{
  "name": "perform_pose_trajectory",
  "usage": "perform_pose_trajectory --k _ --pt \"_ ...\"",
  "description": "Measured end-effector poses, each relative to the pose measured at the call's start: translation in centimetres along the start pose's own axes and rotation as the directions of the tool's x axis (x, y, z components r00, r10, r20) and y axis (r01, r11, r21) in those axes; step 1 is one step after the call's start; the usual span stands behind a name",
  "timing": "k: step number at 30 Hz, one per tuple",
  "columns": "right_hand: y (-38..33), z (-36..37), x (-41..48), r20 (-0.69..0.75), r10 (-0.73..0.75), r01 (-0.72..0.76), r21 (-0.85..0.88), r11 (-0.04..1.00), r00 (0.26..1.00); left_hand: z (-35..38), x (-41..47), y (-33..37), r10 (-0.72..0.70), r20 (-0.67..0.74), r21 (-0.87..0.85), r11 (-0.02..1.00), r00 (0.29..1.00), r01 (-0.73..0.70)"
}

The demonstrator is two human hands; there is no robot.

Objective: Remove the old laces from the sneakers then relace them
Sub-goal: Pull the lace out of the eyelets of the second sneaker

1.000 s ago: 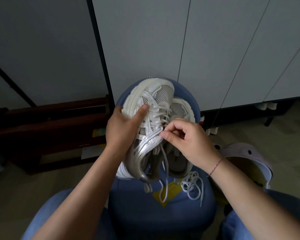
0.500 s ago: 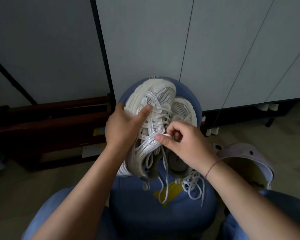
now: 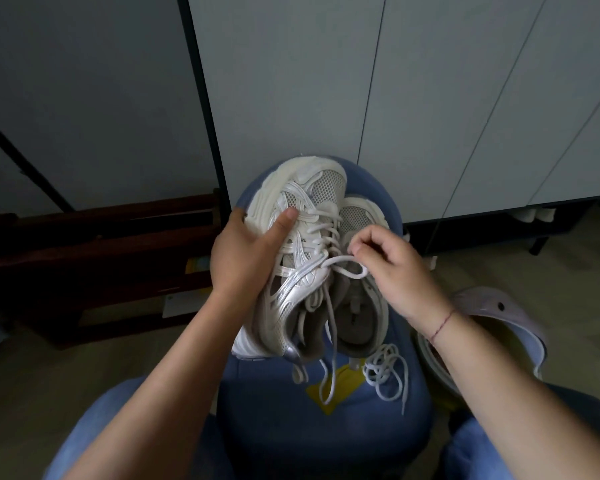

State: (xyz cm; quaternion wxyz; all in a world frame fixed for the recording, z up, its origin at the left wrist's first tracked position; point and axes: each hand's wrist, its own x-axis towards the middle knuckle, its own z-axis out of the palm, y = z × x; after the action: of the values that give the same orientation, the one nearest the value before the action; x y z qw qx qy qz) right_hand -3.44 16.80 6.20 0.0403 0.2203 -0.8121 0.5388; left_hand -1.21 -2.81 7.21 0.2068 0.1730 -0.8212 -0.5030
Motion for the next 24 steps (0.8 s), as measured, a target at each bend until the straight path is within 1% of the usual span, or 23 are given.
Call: perform_pose_trajectory --k 2,4,5,6,7,8,9,10,12,13,14,16,18,21,23,24 --pt "-0.4 0.5 -0.3 0.017 -0.108 0.11 -0.118 0.987 0.994 0.2 0.0 -0.2 0.018 -0.005 0.039 0.999 1.0 -0.018" --pt "-0.6 1.1 -0.5 0.028 -0.234 0.233 -0.275 0.933 0.972 0.3 0.0 -0.3 0.034 -0.004 0.068 0.997 0.999 -0.034" --pt "-0.6 1.4 -0.5 0.023 -0.291 0.283 -0.32 0.904 0.956 0.4 0.0 -0.2 0.041 -0.001 0.077 0.996 0.999 -0.041" --pt "-0.7 1.6 -0.5 0.011 -0.331 0.316 -0.327 0.891 0.944 0.5 -0.1 -0.2 0.047 0.001 0.079 0.996 0.999 -0.047" --pt "-0.7 1.6 -0.5 -0.01 -0.343 0.326 -0.287 0.901 0.939 0.5 -0.1 -0.2 0.049 0.003 0.073 0.996 0.999 -0.049" --pt "-0.7 1.5 -0.5 -0.037 -0.322 0.309 -0.205 0.929 0.946 0.4 -0.1 -0.2 0.044 0.003 0.053 0.998 0.999 -0.044" --pt "-0.7 1.2 -0.4 -0.072 -0.27 0.263 -0.099 0.96 0.96 0.3 -0.1 -0.2 0.034 0.003 0.028 0.999 0.999 -0.034" --pt "-0.8 0.9 -0.2 -0.117 -0.191 0.195 0.031 0.98 0.975 0.1 0.0 -0.1 0.022 -0.001 0.003 1.0 1.0 -0.022" --pt "-0.7 0.0 0.2 -0.217 -0.004 0.069 0.293 0.954 0.976 -0.2 0.1 -0.1 0.009 -0.018 -0.027 1.0 1.0 -0.01" --pt "-0.5 -0.5 0.4 -0.244 0.065 0.028 0.362 0.932 0.968 -0.4 0.1 0.0 0.014 -0.028 -0.034 0.999 1.0 -0.015" --pt "-0.3 -0.8 0.5 -0.241 0.095 -0.003 0.358 0.934 0.966 -0.5 0.2 0.0 0.019 -0.035 -0.036 0.999 0.999 -0.02" --pt "0.2 -1.0 0.4 -0.171 0.048 -0.016 0.184 0.983 0.984 -0.6 0.3 0.0 0.029 -0.037 -0.028 0.999 0.999 -0.03" --pt "0.1 -0.7 0.1 -0.078 -0.044 0.046 0.016 0.999 0.996 -0.5 0.3 -0.1 0.035 -0.028 0.002 0.999 0.999 -0.035" --pt "-0.5 0.4 -0.3 0.022 -0.192 0.193 -0.16 0.968 0.981 -0.2 0.1 -0.1 0.059 -0.015 0.034 0.998 0.998 -0.058" --pt "-0.8 1.1 -0.4 0.048 -0.295 0.297 -0.275 0.914 0.954 -0.1 -0.1 0.0 0.076 -0.005 0.04 0.996 0.997 -0.076" --pt "-0.9 1.4 -0.5 0.048 -0.328 0.328 -0.292 0.898 0.943 0.0 -0.2 0.0 0.08 -0.002 0.038 0.996 0.997 -0.08"
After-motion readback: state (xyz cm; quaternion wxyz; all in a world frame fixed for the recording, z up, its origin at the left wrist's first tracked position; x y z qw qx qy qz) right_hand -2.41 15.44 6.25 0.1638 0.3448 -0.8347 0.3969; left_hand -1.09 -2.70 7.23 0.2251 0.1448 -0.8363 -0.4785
